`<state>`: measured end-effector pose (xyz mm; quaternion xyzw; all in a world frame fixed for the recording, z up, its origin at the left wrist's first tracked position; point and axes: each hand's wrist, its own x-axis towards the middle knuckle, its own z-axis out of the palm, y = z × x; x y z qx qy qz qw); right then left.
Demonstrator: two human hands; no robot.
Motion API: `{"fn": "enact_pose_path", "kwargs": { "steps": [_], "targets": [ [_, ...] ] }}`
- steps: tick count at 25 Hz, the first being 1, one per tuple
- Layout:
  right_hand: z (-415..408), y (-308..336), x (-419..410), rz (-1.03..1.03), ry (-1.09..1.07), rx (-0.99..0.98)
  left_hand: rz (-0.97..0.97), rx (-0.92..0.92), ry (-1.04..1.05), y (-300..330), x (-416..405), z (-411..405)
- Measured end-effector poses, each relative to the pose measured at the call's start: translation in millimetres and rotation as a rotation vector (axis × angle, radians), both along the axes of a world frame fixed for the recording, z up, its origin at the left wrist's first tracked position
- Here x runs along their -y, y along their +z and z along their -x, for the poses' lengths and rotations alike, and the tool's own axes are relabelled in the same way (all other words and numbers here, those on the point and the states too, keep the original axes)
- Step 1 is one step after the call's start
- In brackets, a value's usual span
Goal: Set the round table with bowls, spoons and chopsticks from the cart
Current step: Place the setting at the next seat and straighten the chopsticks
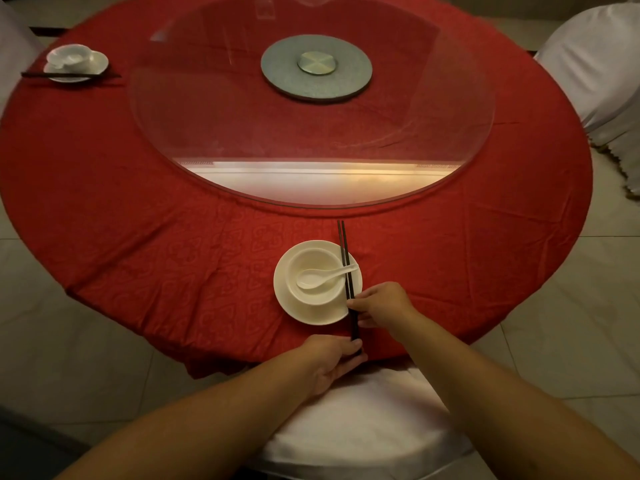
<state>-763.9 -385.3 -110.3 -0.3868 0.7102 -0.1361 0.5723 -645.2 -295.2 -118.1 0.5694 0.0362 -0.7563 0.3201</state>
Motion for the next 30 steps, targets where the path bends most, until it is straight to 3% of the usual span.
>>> {"fn": "enact_pose_path", "kwargs": {
  "steps": [4,21,23,26,28,30],
  "targets": [
    [-2.6,-7.0,2.0,0.07,0.008,-0.111,0.011,0.052,-0.026,-0.9,2.8,-1.2],
    [-3.0,-6.2,6.9,0.149,0.035,-0.161,0.059,0.14,-0.118,7.8,9.4,-5.4],
    [-1.9,-6.5,6.1,0.183,0.051,-0.175,0.189,0.424,-0.388,10.0,7.6,-11.5],
    [0.0,-5.8,5.9,0.286,0.114,-0.237,0.619,1.225,-0.914,11.5,0.9,-24.8],
    [0.3,-3.6,7.3,0.377,0.189,-0.281,1.041,1.449,-1.035,13.6,-0.2,-27.8],
    [-0.3,0.9,9.6,0.452,0.265,-0.32,1.374,1.536,-1.178,9.4,2.0,-28.9]
  ]
}}
